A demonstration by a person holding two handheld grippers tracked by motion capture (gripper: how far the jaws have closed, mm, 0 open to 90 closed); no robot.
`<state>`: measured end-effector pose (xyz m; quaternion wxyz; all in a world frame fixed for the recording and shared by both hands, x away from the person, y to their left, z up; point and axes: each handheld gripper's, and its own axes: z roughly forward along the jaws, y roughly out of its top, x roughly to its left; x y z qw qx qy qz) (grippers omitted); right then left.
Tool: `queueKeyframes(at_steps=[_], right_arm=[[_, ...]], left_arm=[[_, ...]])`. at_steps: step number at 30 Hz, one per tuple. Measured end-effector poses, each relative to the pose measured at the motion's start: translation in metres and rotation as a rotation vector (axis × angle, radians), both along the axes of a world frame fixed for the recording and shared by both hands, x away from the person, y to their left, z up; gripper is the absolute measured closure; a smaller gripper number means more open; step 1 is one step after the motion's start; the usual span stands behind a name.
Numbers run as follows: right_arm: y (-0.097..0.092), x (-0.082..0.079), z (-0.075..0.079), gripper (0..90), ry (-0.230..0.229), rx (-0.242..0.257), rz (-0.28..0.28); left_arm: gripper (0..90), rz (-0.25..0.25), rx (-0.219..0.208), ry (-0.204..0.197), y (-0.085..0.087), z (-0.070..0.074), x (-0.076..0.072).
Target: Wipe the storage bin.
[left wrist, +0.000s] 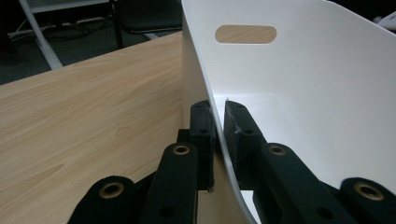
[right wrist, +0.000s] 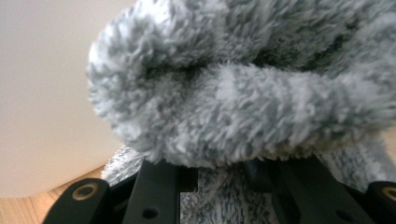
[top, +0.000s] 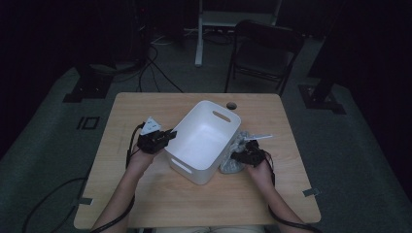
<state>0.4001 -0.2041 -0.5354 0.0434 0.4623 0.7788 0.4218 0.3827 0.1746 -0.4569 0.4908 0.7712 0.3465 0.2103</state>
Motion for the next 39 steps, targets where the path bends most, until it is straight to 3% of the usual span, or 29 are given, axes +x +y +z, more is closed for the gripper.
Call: queueKeyframes(at_steps=[3,7,9,11,14,16,18,28,39], right_arm=[[-0.001,0.003,0.001,69.7,0.011,-0.018,0.022],[0.003,-0.003,0.005,73.5,-0.003,-0.03,0.004],[0.001,-0.005,0.012,73.9,-0.011,-0.001,0.023],[-0.004,-0.01,0.025,74.0,-0.023,0.071,0.042],[-0.01,-0.021,0.051,74.0,-0.085,0.169,0.077],[-0.009,-0.03,0.066,74.0,-0.139,0.196,0.087],[-0.005,-0.036,0.073,74.0,-0.173,0.159,0.081],[0.006,-0.03,0.05,74.1,-0.119,0.083,0.059],[0.008,-0.026,0.035,74.0,-0.094,0.049,0.045]], left_arm=[[82.5,0.004,-0.009,0.003,0.0,0.0,0.0],[82.5,0.021,-0.004,0.001,-0.001,0.0,-0.001],[82.6,0.02,0.0,0.0,-0.001,0.0,-0.001],[82.6,0.018,-0.002,0.001,-0.001,0.0,-0.001],[82.6,0.015,-0.003,0.001,-0.001,0.0,0.0],[82.7,0.011,-0.004,0.002,-0.002,0.0,0.0],[82.6,0.006,-0.005,0.003,-0.002,0.0,0.0],[82.1,0.011,-0.001,-0.001,-0.002,0.0,0.0],[82.2,0.017,0.002,-0.004,-0.003,0.0,-0.001]])
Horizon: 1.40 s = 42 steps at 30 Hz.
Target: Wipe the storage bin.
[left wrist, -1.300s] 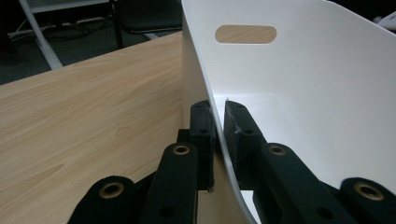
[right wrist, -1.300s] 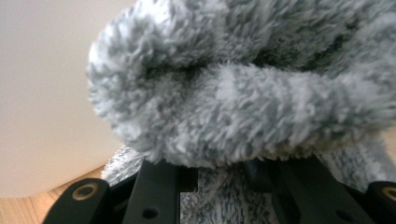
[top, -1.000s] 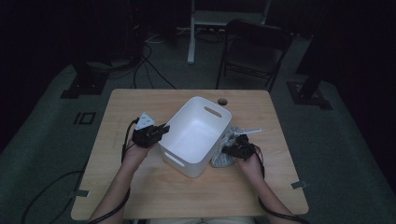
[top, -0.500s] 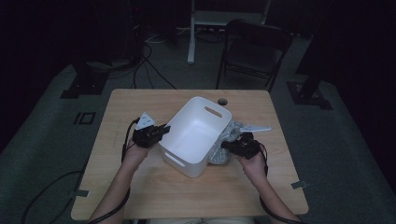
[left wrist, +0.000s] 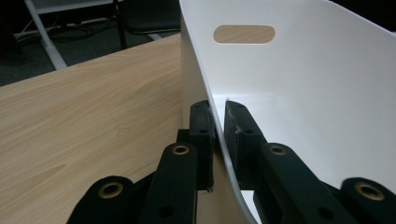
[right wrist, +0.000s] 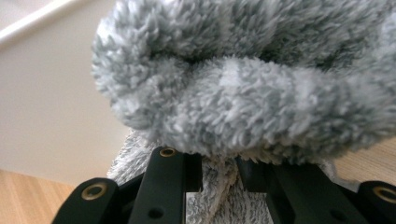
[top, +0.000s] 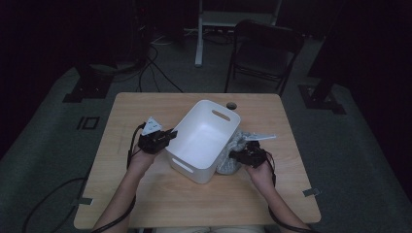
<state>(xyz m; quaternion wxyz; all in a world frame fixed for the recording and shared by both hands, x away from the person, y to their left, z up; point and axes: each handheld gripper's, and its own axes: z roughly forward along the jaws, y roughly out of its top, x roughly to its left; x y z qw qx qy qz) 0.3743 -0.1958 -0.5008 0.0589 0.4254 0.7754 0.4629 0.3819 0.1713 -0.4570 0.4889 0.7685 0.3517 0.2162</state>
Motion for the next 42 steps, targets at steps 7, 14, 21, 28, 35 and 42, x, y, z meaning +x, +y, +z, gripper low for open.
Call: queueKeyframes(at_steps=[7,14,21,28,35,42], right_arm=[[0.002,0.002,-0.006,74.0,0.003,-0.025,-0.013],[0.004,0.008,-0.023,74.0,0.029,-0.068,-0.031],[0.006,0.011,-0.032,74.2,0.056,-0.08,-0.049],[0.002,-0.014,0.014,74.2,-0.046,0.034,0.012],[0.011,-0.036,0.043,74.1,-0.123,0.048,0.049],[0.017,-0.035,0.021,74.1,-0.088,0.015,0.042]], left_arm=[[82.0,-0.003,0.004,0.002,0.0,0.0,0.0],[82.0,0.001,0.004,0.004,-0.001,0.0,0.0],[81.9,0.013,0.003,0.008,-0.001,0.001,0.0],[82.1,0.027,-0.002,0.011,-0.001,0.0,0.0],[82.2,0.016,-0.015,0.016,-0.001,0.0,0.001],[82.2,0.017,-0.017,0.015,-0.001,0.0,0.001]])
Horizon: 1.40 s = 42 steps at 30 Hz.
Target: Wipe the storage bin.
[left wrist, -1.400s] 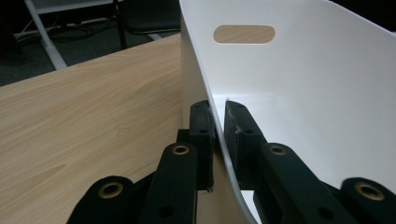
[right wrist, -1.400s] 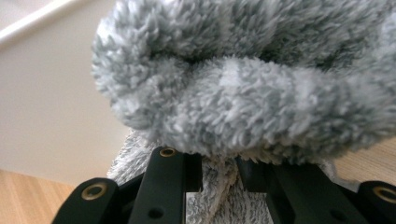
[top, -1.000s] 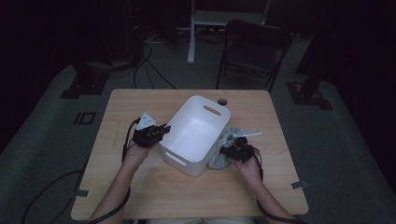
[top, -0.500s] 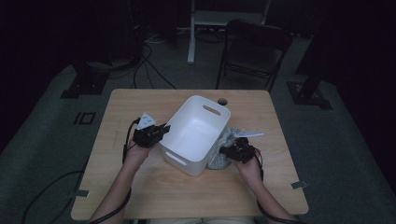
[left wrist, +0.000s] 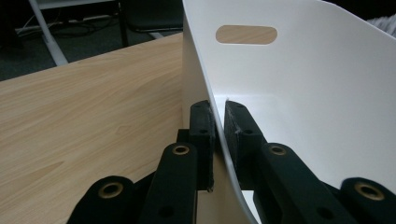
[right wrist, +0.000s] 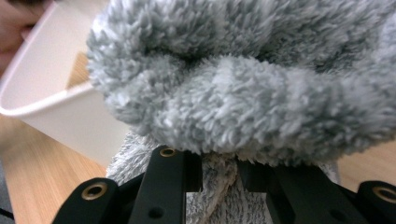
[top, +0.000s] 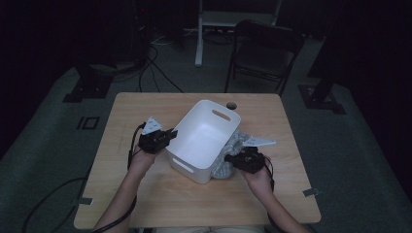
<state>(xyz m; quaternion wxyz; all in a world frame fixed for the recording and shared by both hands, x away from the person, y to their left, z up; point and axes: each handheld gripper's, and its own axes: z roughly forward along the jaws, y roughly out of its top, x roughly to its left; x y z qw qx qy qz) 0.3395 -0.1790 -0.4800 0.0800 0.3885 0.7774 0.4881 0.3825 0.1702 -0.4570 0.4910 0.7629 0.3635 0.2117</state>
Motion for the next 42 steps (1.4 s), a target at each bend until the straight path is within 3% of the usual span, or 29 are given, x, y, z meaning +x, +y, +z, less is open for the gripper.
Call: queueKeyframes(at_steps=[14,20,22,28,31,37,40,42], right_arm=[[0.0,0.012,-0.03,74.0,0.071,-0.047,-0.013],[0.003,0.021,-0.052,73.5,0.118,-0.115,-0.023],[0.003,0.023,-0.056,73.6,0.135,-0.099,-0.03],[0.002,0.018,-0.047,74.1,0.139,-0.079,-0.022],[0.002,0.007,-0.029,74.1,0.091,-0.045,0.013],[-0.003,-0.013,0.008,74.0,0.001,0.103,0.063],[0.001,-0.018,0.012,74.0,-0.033,0.096,0.063],[0.002,-0.016,0.009,74.0,-0.026,0.097,0.06]], left_arm=[[82.0,0.004,0.004,-0.004,-0.001,0.0,0.0],[81.0,0.003,-0.01,0.001,-0.001,-0.001,0.001],[80.7,0.008,0.0,-0.003,-0.002,0.0,0.0],[81.0,0.023,-0.003,-0.003,-0.002,-0.001,0.0],[81.2,0.025,-0.003,-0.004,-0.002,-0.001,0.0],[81.2,0.029,-0.006,-0.008,-0.002,-0.001,0.0],[81.2,0.026,-0.005,-0.009,-0.003,-0.001,0.0],[81.1,0.023,-0.005,-0.007,-0.002,-0.001,0.0]])
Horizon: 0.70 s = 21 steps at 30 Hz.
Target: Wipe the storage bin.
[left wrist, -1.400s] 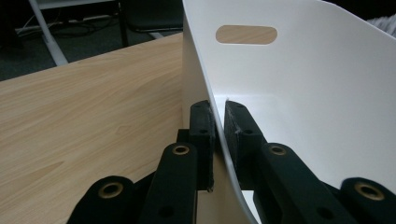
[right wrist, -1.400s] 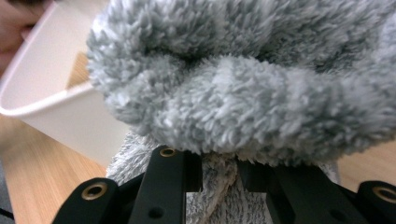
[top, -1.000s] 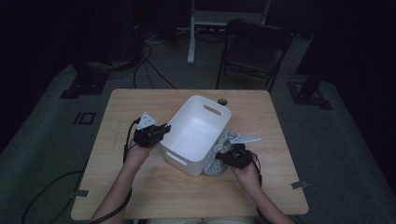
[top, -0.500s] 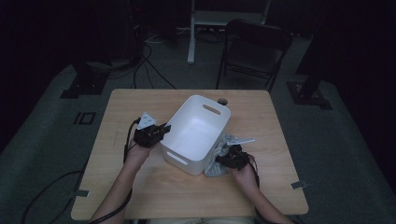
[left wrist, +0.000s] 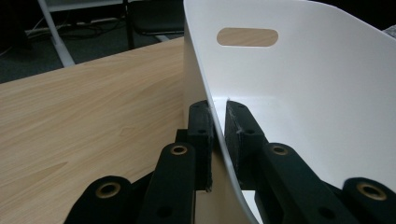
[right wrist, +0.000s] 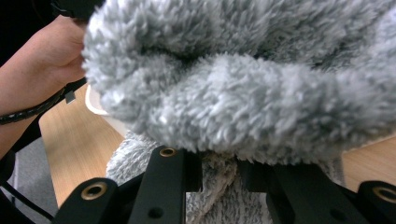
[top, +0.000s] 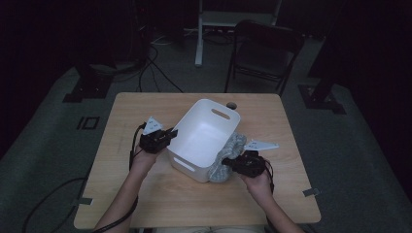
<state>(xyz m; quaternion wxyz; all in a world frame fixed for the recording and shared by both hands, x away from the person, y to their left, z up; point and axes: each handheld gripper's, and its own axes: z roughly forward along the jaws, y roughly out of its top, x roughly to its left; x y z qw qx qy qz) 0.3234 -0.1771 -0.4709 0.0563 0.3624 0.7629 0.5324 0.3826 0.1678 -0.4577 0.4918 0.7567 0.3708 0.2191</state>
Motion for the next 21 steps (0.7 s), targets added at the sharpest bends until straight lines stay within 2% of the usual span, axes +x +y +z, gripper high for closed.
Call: queueKeyframes(at_steps=[3,5,8,15,16,21], right_arm=[[0.006,0.0,-0.008,74.0,-0.001,-0.064,-0.017],[0.005,0.003,-0.013,73.9,0.025,-0.054,-0.018],[0.006,0.005,-0.02,73.9,0.04,-0.071,-0.026],[0.01,0.013,-0.039,73.9,0.071,-0.147,-0.037],[0.01,0.015,-0.042,73.9,0.071,-0.172,-0.038],[0.014,0.027,-0.066,73.6,0.138,-0.235,-0.048]], left_arm=[[81.1,-0.005,0.0,0.001,0.0,0.0,0.0],[81.1,-0.006,0.007,-0.003,0.0,0.0,0.0],[80.9,-0.004,0.001,-0.002,0.0,0.0,0.0],[80.8,0.001,0.001,-0.001,0.0,0.0,0.0],[80.8,0.002,0.005,-0.001,0.0,0.0,0.0],[80.6,0.013,0.003,0.0,0.0,0.0,0.0]])
